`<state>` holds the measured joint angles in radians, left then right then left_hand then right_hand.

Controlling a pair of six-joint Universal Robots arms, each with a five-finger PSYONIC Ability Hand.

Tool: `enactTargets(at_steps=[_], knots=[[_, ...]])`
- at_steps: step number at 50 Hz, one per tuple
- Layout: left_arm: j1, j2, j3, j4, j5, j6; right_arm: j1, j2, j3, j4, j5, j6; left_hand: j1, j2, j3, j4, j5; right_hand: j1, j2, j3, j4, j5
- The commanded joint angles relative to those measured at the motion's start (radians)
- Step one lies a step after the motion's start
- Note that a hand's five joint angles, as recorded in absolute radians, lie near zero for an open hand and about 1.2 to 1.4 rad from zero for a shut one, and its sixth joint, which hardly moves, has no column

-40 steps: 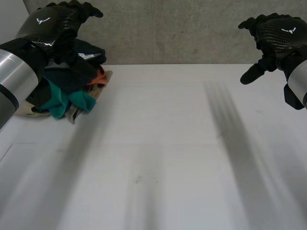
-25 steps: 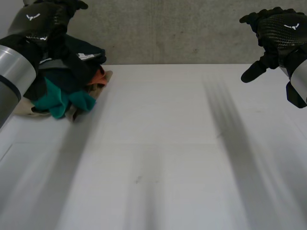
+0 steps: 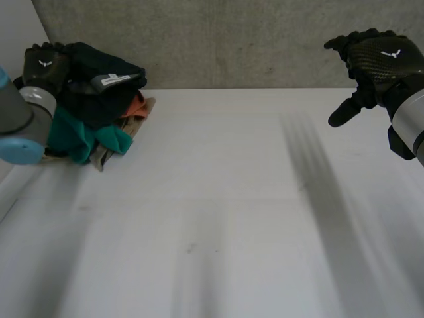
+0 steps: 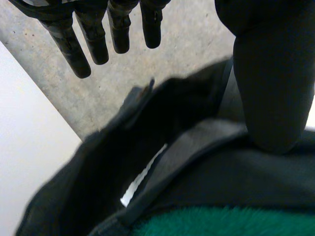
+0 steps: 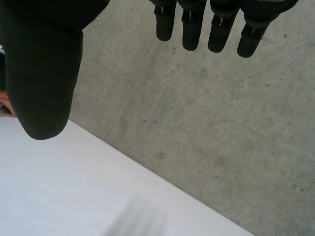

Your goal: Fold the laundry.

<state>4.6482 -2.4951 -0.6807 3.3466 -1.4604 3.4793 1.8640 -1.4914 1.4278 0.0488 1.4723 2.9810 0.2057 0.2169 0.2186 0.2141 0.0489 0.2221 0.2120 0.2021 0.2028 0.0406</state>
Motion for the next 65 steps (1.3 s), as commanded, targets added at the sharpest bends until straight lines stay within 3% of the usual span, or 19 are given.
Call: enactTargets(at_steps=[1,3,4,5,9,17,24,27,28,29,31,37,43,57,59,61,62,65], knots=[[0.007,-0.168,0.133,0.135,0.057,0.024,0.001,0.026,0.008,-0.003,-0.001,-0.002,0.320,0.309,0.307,0.312,0.303,-0.048,-0.038,-0.028,-0.028,-0.041],[0.007,-0.191,0.161,0.142,0.078,0.024,0.001,0.031,0.009,-0.003,-0.001,-0.003,0.588,0.576,0.575,0.579,0.570,-0.048,-0.038,-0.028,-0.028,-0.041],[0.006,-0.198,0.173,0.145,0.081,0.024,0.001,0.033,0.010,-0.003,-0.001,-0.005,0.810,0.799,0.797,0.802,0.792,-0.048,-0.038,-0.028,-0.028,-0.041],[0.004,-0.203,0.182,0.149,0.087,0.026,0.001,0.036,0.010,-0.003,-0.001,-0.010,1.187,1.176,1.174,1.178,1.169,-0.048,-0.038,-0.028,-0.028,-0.041],[-0.016,-0.168,0.167,0.178,0.083,0.020,0.001,0.042,0.010,-0.003,-0.004,-0.014,1.191,1.179,1.178,1.182,1.173,-0.048,-0.038,-0.028,-0.028,-0.041],[-0.121,0.171,-0.068,0.217,0.089,-0.046,0.000,0.046,0.003,-0.003,-0.004,-0.016,1.191,1.179,1.178,1.182,1.173,-0.048,-0.038,-0.028,-0.028,-0.041],[-0.336,0.476,-0.371,0.235,0.113,-0.241,-0.005,0.045,-0.006,-0.003,-0.006,-0.016,1.191,1.179,1.178,1.182,1.173,-0.048,-0.038,-0.028,-0.028,-0.041],[-0.364,0.510,-0.414,0.235,0.104,-0.249,-0.006,0.046,-0.007,-0.003,-0.007,-0.016,1.191,1.179,1.178,1.182,1.173,-0.048,-0.038,-0.028,-0.028,-0.041],[-0.361,0.498,-0.411,0.238,0.092,-0.241,-0.008,0.046,-0.007,-0.003,-0.007,-0.016,1.124,1.113,1.111,1.116,1.106,-0.048,-0.038,-0.028,-0.028,-0.041],[-0.359,0.478,-0.404,0.238,0.086,-0.230,-0.008,0.046,-0.007,-0.003,-0.009,-0.016,0.664,0.653,0.651,0.656,0.646,-0.048,-0.038,-0.028,-0.028,-0.041],[-0.352,0.440,-0.378,0.231,0.072,-0.200,-0.008,0.046,-0.004,-0.003,-0.009,-0.016,0.133,0.122,0.121,0.125,0.116,-0.048,-0.038,-0.028,-0.028,-0.041],[-0.189,0.263,-0.214,0.197,0.002,0.050,-0.011,0.046,0.000,-0.004,-0.013,-0.043,0.020,0.008,0.007,0.011,0.002,-0.048,-0.038,-0.028,-0.028,-0.041],[-0.062,0.063,-0.059,0.191,0.008,0.116,-0.009,0.049,0.006,-0.004,-0.020,-0.071,0.028,0.017,0.015,0.020,0.011,-0.048,-0.038,-0.028,-0.028,-0.041],[0.014,-0.300,0.268,0.195,0.077,0.119,-0.005,0.140,0.006,-0.015,-0.020,-0.074,0.049,0.038,0.036,0.040,0.031,-0.048,-0.038,-0.028,-0.028,-0.041],[0.020,-0.347,0.332,0.197,0.083,0.119,-0.003,0.155,0.008,-0.026,-0.020,-0.074,0.192,0.181,0.179,0.183,0.174,-0.048,-0.038,-0.028,-0.028,-0.041],[0.023,-0.370,0.372,0.197,0.086,0.119,-0.003,0.165,0.008,-0.027,-0.021,-0.074,0.514,0.503,0.501,0.505,0.496,-0.048,-0.038,-0.028,-0.028,-0.041],[0.023,-0.381,0.392,0.197,0.083,0.119,-0.003,0.171,0.008,-0.027,-0.021,-0.076,1.117,1.106,1.104,1.109,1.100,-0.048,-0.038,-0.028,-0.028,-0.041],[0.017,-0.375,0.397,0.200,0.072,0.118,-0.002,0.180,0.008,-0.027,-0.021,-0.080,1.191,1.179,1.178,1.182,1.173,-0.048,-0.038,-0.028,-0.028,-0.041]])
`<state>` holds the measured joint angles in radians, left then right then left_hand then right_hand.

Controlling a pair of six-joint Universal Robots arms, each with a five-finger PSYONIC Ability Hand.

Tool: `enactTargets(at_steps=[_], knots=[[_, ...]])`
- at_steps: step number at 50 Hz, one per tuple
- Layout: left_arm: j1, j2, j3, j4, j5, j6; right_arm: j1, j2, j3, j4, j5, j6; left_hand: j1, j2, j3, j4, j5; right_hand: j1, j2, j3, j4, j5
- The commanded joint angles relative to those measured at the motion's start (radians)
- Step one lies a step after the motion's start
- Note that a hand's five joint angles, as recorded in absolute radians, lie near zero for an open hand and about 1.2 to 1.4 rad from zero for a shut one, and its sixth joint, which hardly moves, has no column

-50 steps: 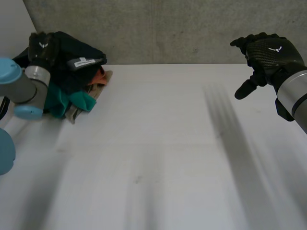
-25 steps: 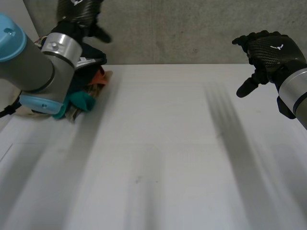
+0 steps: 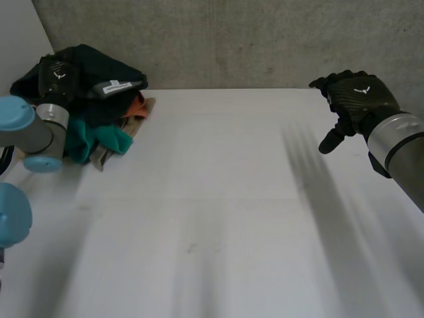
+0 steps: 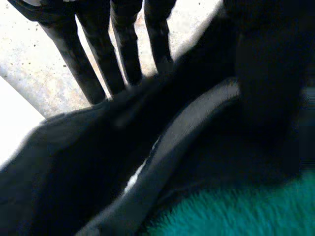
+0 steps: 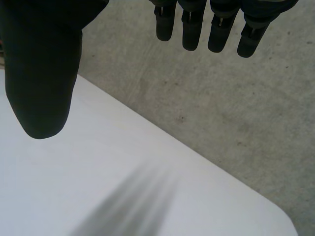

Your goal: Fold the laundry.

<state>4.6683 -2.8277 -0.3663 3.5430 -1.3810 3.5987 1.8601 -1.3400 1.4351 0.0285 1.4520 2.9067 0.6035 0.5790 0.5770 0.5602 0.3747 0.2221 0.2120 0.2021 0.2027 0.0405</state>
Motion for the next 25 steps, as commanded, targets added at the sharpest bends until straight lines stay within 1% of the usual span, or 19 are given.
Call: enactTargets(at_steps=[1,4,5,7,8,11,12,15,16,19,20,23,24,25], knots=[[-0.014,-0.029,0.075,0.000,-0.006,-0.002,0.002,0.028,0.001,-0.007,-0.001,-0.006,0.793,0.817,0.819,0.836,0.847,-0.048,-0.038,-0.028,-0.028,-0.041],[-0.033,0.040,0.043,-0.010,-0.006,-0.006,0.005,0.027,0.001,-0.007,-0.002,-0.006,0.793,0.817,0.819,0.836,0.847,-0.048,-0.038,-0.028,-0.028,-0.041],[-0.055,0.116,-0.001,-0.015,-0.006,-0.012,0.005,0.027,0.001,-0.007,-0.002,-0.006,0.793,0.817,0.819,0.836,0.847,-0.048,-0.038,-0.028,-0.028,-0.041],[-0.082,0.200,-0.070,-0.013,-0.003,-0.024,0.007,0.027,0.001,-0.007,-0.002,-0.006,0.793,0.817,0.819,0.836,0.847,-0.048,-0.038,-0.028,-0.028,-0.041],[-0.100,0.285,-0.151,-0.007,0.000,-0.047,0.008,0.025,0.001,-0.007,-0.002,-0.006,0.793,0.817,0.819,0.836,0.847,-0.048,-0.038,-0.028,-0.028,-0.041],[-0.128,0.419,-0.274,-0.004,0.002,-0.106,0.007,0.022,0.002,-0.006,-0.002,-0.006,0.793,0.817,0.819,0.836,0.847,-0.048,-0.038,-0.028,-0.028,-0.041],[-0.149,0.503,-0.349,0.000,0.002,-0.153,0.008,0.016,0.002,-0.006,-0.002,-0.006,0.793,0.817,0.819,0.836,0.847,-0.048,-0.038,-0.028,-0.028,-0.041],[-0.203,0.621,-0.459,0.002,0.004,-0.228,0.010,0.010,0.001,-0.004,-0.002,-0.006,0.793,0.817,0.819,0.836,0.847,-0.048,-0.038,-0.028,-0.028,-0.041],[-0.248,0.690,-0.529,0.002,0.008,-0.277,0.007,-0.001,0.001,-0.004,-0.002,-0.006,0.793,0.817,0.819,0.836,0.847,-0.048,-0.038,-0.028,-0.028,-0.041],[-0.324,0.777,-0.633,0.000,0.008,-0.334,-0.001,-0.024,0.001,-0.004,-0.001,-0.006,0.793,0.817,0.819,0.836,0.847,-0.048,-0.038,-0.028,-0.028,-0.041],[-0.374,0.818,-0.698,-0.004,0.008,-0.359,-0.002,-0.034,-0.001,-0.004,-0.002,-0.004,0.793,0.817,0.819,0.836,0.847,-0.048,-0.038,-0.028,-0.028,-0.041],[-0.460,0.846,-0.784,-0.009,0.005,-0.380,-0.006,-0.047,-0.007,-0.004,0.001,-0.006,0.793,0.817,0.819,0.836,0.847,-0.048,-0.038,-0.028,-0.028,-0.041],[-0.523,0.840,-0.837,-0.015,0.001,-0.387,-0.006,-0.047,-0.008,-0.004,0.002,-0.006,0.793,0.817,0.819,0.836,0.847,-0.048,-0.038,-0.028,-0.028,-0.041],[-0.557,0.835,-0.862,-0.021,-0.001,-0.388,-0.009,-0.047,-0.010,-0.004,0.002,-0.006,0.793,0.817,0.819,0.836,0.847,-0.048,-0.038,-0.028,-0.028,-0.041]])
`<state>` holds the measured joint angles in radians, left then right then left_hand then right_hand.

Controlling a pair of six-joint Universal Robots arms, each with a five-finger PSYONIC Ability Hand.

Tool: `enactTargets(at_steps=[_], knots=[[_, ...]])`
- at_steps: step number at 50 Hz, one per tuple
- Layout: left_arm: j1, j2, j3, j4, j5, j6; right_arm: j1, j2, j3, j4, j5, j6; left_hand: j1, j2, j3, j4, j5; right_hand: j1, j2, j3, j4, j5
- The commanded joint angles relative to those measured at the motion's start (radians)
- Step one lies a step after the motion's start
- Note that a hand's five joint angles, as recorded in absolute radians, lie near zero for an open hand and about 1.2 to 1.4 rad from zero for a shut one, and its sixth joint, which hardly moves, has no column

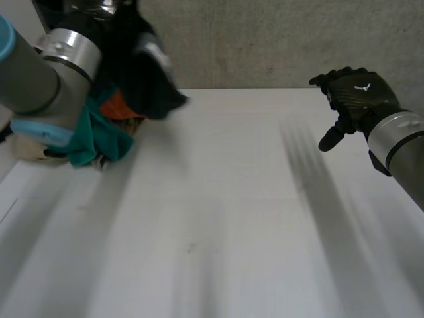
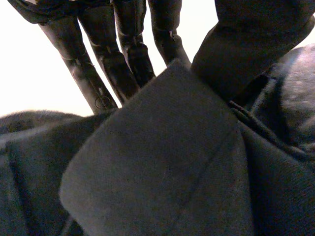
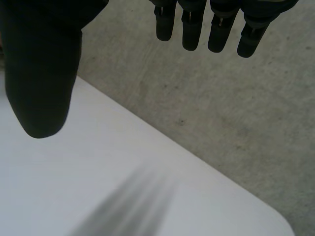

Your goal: Fold the laundry.

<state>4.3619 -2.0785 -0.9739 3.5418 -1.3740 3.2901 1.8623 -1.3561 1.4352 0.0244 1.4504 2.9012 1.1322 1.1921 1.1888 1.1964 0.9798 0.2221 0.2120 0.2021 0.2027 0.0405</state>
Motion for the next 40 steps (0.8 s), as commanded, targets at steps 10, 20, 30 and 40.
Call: enactTargets(at_steps=[10,20,30,40], knots=[[-0.547,-0.155,-0.330,-0.161,-0.121,-0.084,-0.087,-0.020,-0.018,0.014,-0.002,-0.007,-0.119,-0.179,-0.176,-0.183,-0.141,-0.048,-0.038,-0.028,-0.028,-0.041],[-0.440,0.026,-0.295,-0.216,-0.183,-0.069,-0.078,0.028,-0.026,0.130,-0.004,-0.147,-0.710,-0.770,-0.767,-0.774,-0.732,-0.048,-0.038,-0.028,-0.028,-0.041],[-0.108,0.114,-0.292,-0.219,-0.110,-0.037,0.047,0.023,0.065,0.229,-0.027,-0.171,-0.792,-0.852,-0.849,-0.857,-0.815,-0.048,-0.038,-0.028,-0.028,-0.041],[0.080,-0.244,-0.085,-0.218,0.162,0.233,0.305,0.116,0.116,0.002,-0.019,0.059,-0.784,-0.844,-0.840,-0.848,-0.806,-0.048,-0.038,-0.028,-0.028,-0.041]])
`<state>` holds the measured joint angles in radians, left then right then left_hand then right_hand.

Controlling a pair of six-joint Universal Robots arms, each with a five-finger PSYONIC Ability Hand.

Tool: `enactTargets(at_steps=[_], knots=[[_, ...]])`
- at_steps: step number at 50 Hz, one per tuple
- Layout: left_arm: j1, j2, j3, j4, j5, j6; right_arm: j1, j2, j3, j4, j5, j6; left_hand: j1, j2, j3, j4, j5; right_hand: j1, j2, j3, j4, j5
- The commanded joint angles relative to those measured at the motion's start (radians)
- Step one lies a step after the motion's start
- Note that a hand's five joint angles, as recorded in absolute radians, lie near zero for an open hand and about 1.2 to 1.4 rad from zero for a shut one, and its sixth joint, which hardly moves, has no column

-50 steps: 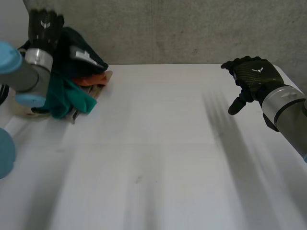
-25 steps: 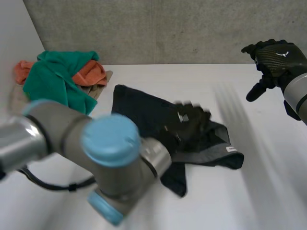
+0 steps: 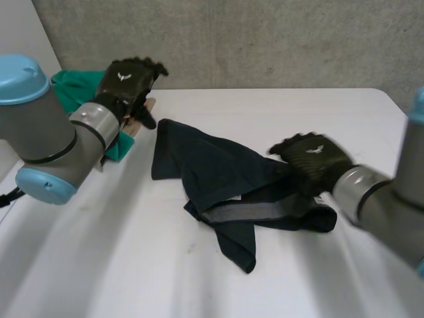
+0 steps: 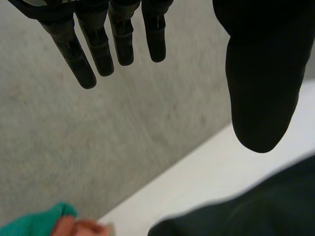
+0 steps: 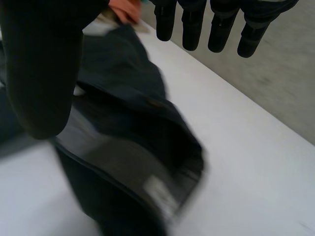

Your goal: Fold the laundry.

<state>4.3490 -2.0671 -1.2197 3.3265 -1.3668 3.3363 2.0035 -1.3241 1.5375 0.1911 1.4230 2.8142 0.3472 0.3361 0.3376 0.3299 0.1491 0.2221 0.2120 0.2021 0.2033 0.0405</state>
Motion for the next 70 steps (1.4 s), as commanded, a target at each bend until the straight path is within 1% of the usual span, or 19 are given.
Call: enactTargets(at_steps=[1,8,14,16,17,18,20,28,36,39,41,43,45,46,47,56,59,64,70], knots=[[0.100,-0.286,0.184,-0.001,0.164,0.201,0.175,0.106,0.009,-0.180,0.010,0.152,0.001,0.012,0.011,0.019,0.025,-0.048,-0.038,-0.028,-0.029,-0.041],[0.101,-0.481,0.382,0.007,0.180,0.249,0.260,0.354,-0.130,-0.321,0.118,0.140,0.010,0.021,0.020,0.027,0.034,-0.048,-0.038,-0.028,-0.029,-0.041],[0.080,-0.481,0.361,0.007,0.172,0.242,0.303,0.537,-0.315,-0.346,0.198,0.039,0.022,0.033,0.032,0.039,0.045,-0.015,-0.005,0.005,0.004,-0.008],[0.067,-0.459,0.333,0.007,0.169,0.244,0.310,0.557,-0.342,-0.348,0.205,0.021,0.022,0.033,0.032,0.039,0.045,0.290,0.300,0.310,0.308,0.297],[0.066,-0.418,0.304,0.008,0.158,0.242,0.311,0.554,-0.349,-0.358,0.202,0.015,0.019,0.030,0.029,0.036,0.043,1.108,1.118,1.128,1.127,1.115],[0.067,-0.412,0.298,0.008,0.155,0.244,0.310,0.549,-0.349,-0.364,0.197,0.016,0.019,0.030,0.029,0.036,0.043,1.173,1.184,1.193,1.192,1.181],[0.072,-0.386,0.273,0.010,0.143,0.244,0.310,0.523,-0.341,-0.383,0.195,0.021,0.019,0.030,0.029,0.036,0.043,1.174,1.184,1.194,1.193,1.181],[0.075,-0.332,0.216,0.044,0.121,0.219,0.302,0.166,-0.211,-0.429,0.148,0.024,-0.016,-0.005,-0.007,0.001,0.007,1.174,1.184,1.194,1.193,1.181],[0.051,-0.352,0.218,0.044,0.124,0.134,0.300,-0.009,-0.172,-0.260,0.030,0.031,-0.104,-0.093,-0.095,-0.087,-0.081,1.174,1.184,1.194,1.193,1.181],[0.028,-0.373,0.220,0.045,0.127,0.109,0.301,-0.030,-0.165,-0.222,0.024,0.036,-0.087,-0.076,-0.077,-0.070,-0.063,1.174,1.184,1.194,1.193,1.181],[0.005,-0.406,0.229,0.045,0.124,0.091,0.301,-0.050,-0.154,-0.203,0.024,0.045,0.007,0.018,0.016,0.024,0.030,1.174,1.184,1.194,1.193,1.181],[-0.008,-0.418,0.229,0.039,0.127,0.078,0.297,-0.075,-0.146,-0.202,0.028,0.051,0.223,0.234,0.233,0.241,0.247,1.174,1.184,1.194,1.193,1.181],[-0.019,-0.432,0.223,0.031,0.138,0.055,0.297,-0.109,-0.119,-0.205,0.025,0.053,0.704,0.715,0.714,0.721,0.728,1.174,1.184,1.194,1.193,1.181],[-0.023,-0.432,0.217,0.027,0.147,0.046,0.293,-0.113,-0.116,-0.206,0.021,0.053,1.002,1.013,1.012,1.020,1.026,1.174,1.184,1.194,1.193,1.181],[-0.028,-0.432,0.212,0.021,0.155,0.040,0.279,-0.115,-0.114,-0.206,0.019,0.054,1.049,1.060,1.058,1.066,1.072,1.174,1.184,1.194,1.193,1.181],[-0.009,-0.302,0.201,0.024,0.169,0.040,0.117,-0.077,-0.152,-0.219,0.021,0.053,1.049,1.060,1.059,1.066,1.073,1.174,1.184,1.194,1.193,1.181],[0.023,-0.256,0.245,0.138,0.123,0.032,0.069,0.017,-0.275,-0.286,0.025,0.053,1.049,1.060,1.059,1.066,1.073,1.174,1.184,1.194,1.193,1.181],[0.017,-0.137,0.285,0.356,0.080,-0.011,0.043,0.085,-0.466,-0.462,0.027,0.057,1.049,1.060,1.059,1.066,1.073,1.174,1.184,1.194,1.193,1.181],[0.006,-0.012,0.302,0.582,0.037,-0.145,0.034,0.114,-0.579,-0.724,0.033,0.166,1.049,1.060,1.059,1.066,1.073,1.174,1.184,1.194,1.193,1.181]])
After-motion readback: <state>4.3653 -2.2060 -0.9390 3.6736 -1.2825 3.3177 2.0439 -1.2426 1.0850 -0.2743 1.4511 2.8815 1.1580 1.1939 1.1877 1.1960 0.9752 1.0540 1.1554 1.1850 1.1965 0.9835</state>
